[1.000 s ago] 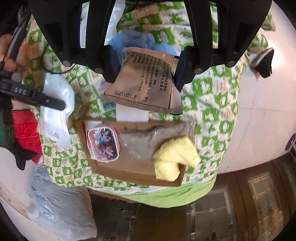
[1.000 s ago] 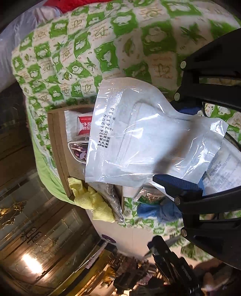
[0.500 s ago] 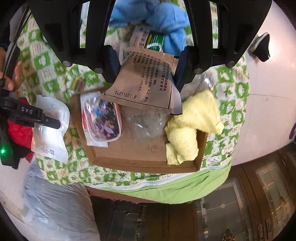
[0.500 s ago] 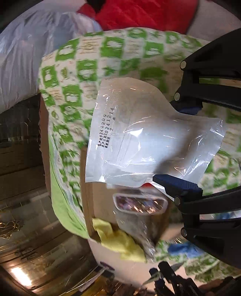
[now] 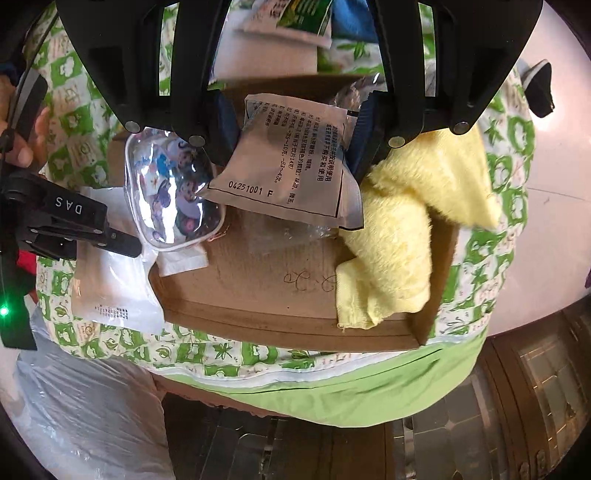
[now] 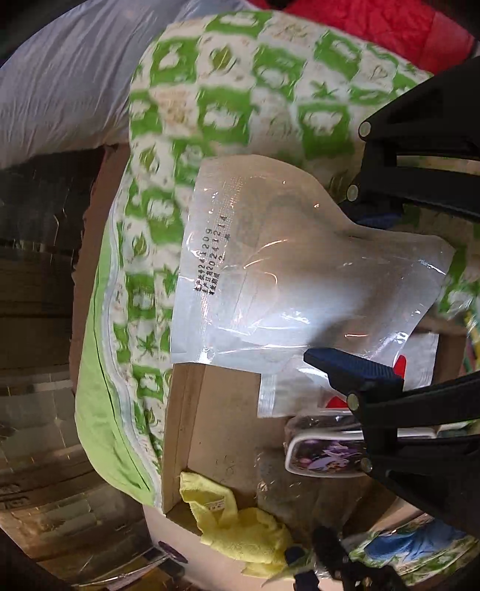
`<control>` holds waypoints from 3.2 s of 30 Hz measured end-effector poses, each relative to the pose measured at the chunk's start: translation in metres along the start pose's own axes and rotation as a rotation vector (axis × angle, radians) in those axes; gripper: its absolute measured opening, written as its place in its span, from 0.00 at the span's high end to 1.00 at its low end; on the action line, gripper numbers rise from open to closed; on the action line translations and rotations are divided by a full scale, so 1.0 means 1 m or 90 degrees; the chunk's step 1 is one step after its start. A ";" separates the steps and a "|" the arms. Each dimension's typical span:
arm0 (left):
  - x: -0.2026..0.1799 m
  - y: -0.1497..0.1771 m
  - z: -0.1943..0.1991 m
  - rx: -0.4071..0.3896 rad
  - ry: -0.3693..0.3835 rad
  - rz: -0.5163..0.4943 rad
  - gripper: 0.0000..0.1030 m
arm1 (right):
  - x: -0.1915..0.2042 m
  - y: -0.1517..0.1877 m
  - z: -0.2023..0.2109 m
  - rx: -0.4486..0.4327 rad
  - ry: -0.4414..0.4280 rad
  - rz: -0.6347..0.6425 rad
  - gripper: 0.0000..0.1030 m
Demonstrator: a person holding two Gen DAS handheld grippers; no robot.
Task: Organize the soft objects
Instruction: 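Open left tool over tray while right tool releases white pouch inside, then move left tool to blue towel while right tool approaches Dole snack packet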
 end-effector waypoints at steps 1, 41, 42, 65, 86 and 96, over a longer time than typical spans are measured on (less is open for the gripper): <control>-0.001 -0.001 -0.001 -0.001 0.002 0.000 0.49 | 0.001 -0.002 0.000 -0.002 -0.002 -0.001 0.44; 0.026 0.083 0.070 -0.066 0.008 -0.033 0.24 | 0.010 0.013 0.038 -0.097 -0.081 -0.138 0.00; 0.029 0.087 0.070 -0.061 0.008 -0.026 0.24 | 0.011 0.019 0.042 -0.097 -0.089 -0.152 0.00; 0.067 0.146 0.079 -0.026 0.031 0.058 0.24 | 0.078 0.154 0.070 -0.089 -0.132 -0.122 0.00; 0.063 0.158 0.074 0.008 0.033 0.061 0.24 | 0.095 0.158 0.060 -0.068 -0.111 -0.079 0.00; 0.076 0.159 0.051 0.048 -0.037 0.084 0.24 | 0.121 0.145 0.053 -0.034 -0.161 -0.047 0.01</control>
Point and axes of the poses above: each gripper's, at about its wrist camera, not at the fingertips, and z roughly against the way its jaws point, x to its left, y to its underside, the point moved 5 cm from there along -z, roughly the way its jaws point, and after that the axes turned 15 degrees about z, right-handed, at the moved point
